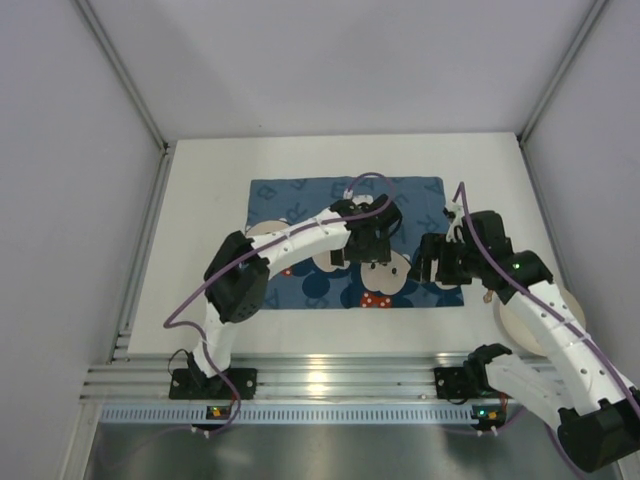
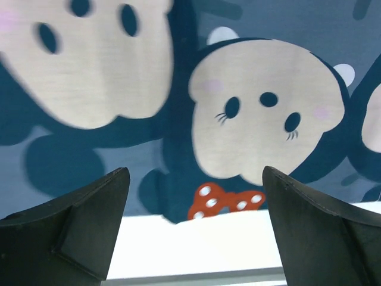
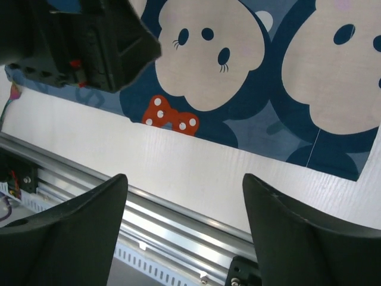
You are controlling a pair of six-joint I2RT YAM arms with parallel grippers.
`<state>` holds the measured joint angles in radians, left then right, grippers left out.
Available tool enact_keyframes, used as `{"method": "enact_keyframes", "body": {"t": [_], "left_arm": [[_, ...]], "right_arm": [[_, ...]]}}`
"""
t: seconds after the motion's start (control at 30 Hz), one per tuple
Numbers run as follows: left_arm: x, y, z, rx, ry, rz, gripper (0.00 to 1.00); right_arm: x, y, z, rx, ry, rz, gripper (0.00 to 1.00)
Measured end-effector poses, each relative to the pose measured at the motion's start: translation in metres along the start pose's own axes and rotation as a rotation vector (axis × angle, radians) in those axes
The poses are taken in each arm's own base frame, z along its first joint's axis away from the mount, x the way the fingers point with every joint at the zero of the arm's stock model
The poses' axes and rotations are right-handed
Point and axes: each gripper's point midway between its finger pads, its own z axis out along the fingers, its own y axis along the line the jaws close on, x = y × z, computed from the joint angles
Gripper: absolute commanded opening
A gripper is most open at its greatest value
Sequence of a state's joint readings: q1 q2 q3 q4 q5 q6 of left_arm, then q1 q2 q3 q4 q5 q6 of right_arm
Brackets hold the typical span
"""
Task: Set the dinner table for one person
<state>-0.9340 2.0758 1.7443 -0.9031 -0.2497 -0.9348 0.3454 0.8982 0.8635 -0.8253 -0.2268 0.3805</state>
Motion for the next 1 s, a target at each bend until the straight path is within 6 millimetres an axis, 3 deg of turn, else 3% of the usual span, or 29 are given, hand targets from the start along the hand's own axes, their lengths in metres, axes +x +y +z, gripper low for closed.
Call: {"method": "enact_keyframes", "body": {"t": [0.17,0.3,0.4,0.5,0.67,1.0], "left_arm": [[-0.019,0.047,-0.052,-0.052,-0.078,-0.006,0.98],[-0.008,0.135,-0.082,-0.142,-0.090,-0.092,0.98],[0.013,0.204,-0.086,-0.256,-0.062,-0.172,0.98],[0.033,0.250,-0.086,-0.358,-0.027,-0.218,0.98],[0.044,0.280,-0.080,-0.443,0.005,-0.250,0.98],[0.050,0.290,-0.053,-0.530,0.068,-0.208,0.91]], "right_arm": [[0.000,0.001,-0.004,-0.009,-0.011,-0.008,0.87],[0.001,0.001,-0.003,-0.010,-0.008,-0.007,0.87],[0.003,0.001,-0.002,-0.010,0.002,-0.004,0.87],[0.005,0.001,0.001,-0.017,0.015,-0.001,0.87],[0.014,0.001,0.007,-0.032,0.049,0.011,0.87],[0.020,0.002,0.009,-0.047,0.057,0.016,0.86]]}}
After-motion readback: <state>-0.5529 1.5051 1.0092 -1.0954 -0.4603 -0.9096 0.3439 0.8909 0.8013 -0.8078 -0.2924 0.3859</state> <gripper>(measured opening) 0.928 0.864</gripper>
